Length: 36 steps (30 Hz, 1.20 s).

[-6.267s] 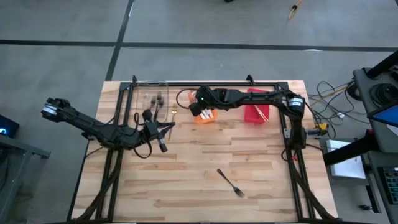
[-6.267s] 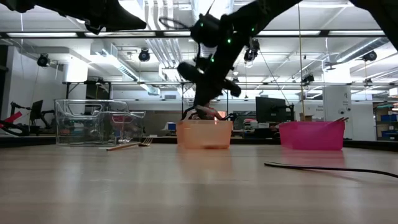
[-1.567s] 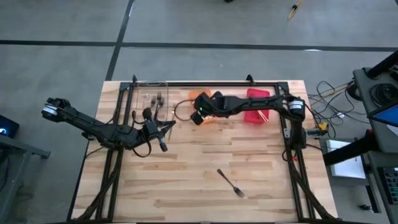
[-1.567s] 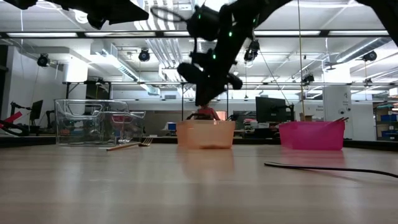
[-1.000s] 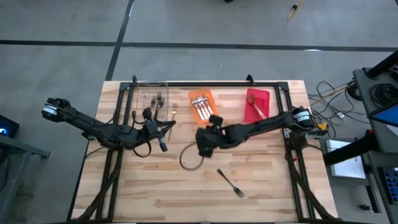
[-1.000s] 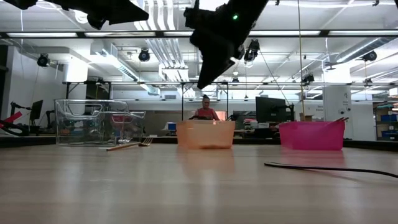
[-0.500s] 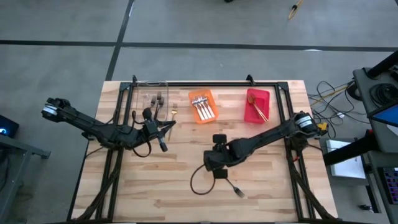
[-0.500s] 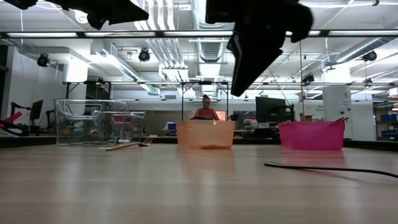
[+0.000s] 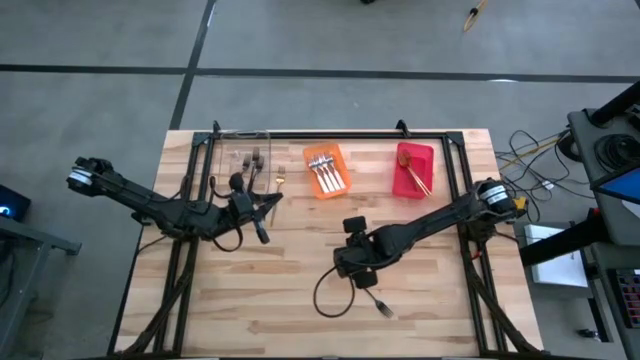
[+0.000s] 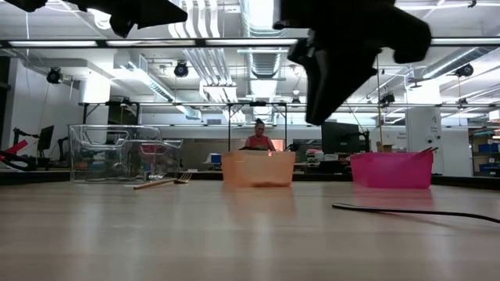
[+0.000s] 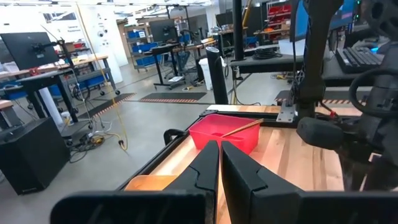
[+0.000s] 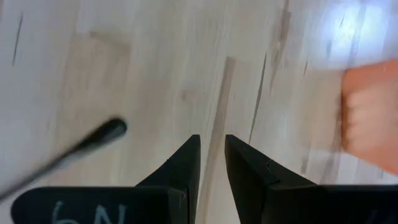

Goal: Sort silverware by color (type)
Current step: Put the black fork into the transparent bin

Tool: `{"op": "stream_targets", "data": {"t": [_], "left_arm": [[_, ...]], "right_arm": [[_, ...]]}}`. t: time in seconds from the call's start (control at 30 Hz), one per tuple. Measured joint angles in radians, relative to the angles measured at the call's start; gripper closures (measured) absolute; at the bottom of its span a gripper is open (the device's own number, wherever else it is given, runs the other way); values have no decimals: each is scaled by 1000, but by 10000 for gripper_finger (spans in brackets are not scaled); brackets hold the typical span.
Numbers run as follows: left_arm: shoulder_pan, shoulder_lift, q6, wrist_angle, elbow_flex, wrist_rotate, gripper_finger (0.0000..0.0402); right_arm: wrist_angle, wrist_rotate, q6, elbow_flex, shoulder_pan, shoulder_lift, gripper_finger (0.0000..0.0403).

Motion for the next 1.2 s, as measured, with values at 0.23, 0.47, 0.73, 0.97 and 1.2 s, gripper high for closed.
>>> {"op": "stream_targets", "data": {"t": [0.23, 0.47, 0.73, 0.97, 1.2], "left_arm": [[-1, 0, -33, 28, 0, 0, 402], [-11, 44, -205, 29, 0, 165, 402], [-31, 287, -310, 171, 59, 218, 402], [-30, 561, -173, 48, 318, 216, 402], [-20, 780, -160, -337, 632, 211, 402]], "right_arm": [[57, 0, 34, -163, 21, -148, 337], [265, 0, 36, -385, 42, -365, 337], [385, 3, -39, -558, 42, -593, 337], [414, 53, -131, -608, 42, -777, 337], [443, 52, -173, -635, 43, -932, 337]]}}
